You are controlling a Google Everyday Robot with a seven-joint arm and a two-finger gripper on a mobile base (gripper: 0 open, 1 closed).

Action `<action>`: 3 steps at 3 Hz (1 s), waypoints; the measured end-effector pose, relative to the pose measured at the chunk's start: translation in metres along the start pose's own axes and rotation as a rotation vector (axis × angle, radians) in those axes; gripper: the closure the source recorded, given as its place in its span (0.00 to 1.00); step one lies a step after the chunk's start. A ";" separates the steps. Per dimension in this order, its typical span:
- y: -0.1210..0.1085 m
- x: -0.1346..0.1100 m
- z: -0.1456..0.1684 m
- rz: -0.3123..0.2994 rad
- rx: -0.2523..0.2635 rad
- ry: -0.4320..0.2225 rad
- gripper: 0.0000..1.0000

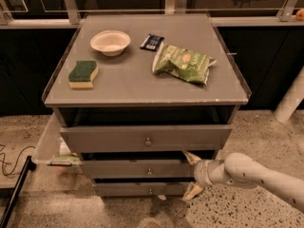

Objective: Open middle drawer

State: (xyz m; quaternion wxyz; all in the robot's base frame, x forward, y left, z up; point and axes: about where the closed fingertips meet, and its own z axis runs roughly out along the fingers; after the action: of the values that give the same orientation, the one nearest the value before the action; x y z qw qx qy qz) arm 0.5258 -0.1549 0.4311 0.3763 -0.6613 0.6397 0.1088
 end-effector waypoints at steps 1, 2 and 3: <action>0.000 0.000 0.000 0.000 0.000 0.000 0.00; 0.007 0.008 0.015 -0.002 -0.025 0.021 0.00; 0.004 0.017 0.045 -0.013 -0.049 0.034 0.00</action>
Offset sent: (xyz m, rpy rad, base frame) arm 0.0006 0.0066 -0.0405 -0.0607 0.0426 0.0174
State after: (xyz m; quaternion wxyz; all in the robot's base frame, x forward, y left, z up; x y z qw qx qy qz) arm 0.5404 -0.1386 0.3880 0.3498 -0.6762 0.6389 0.1106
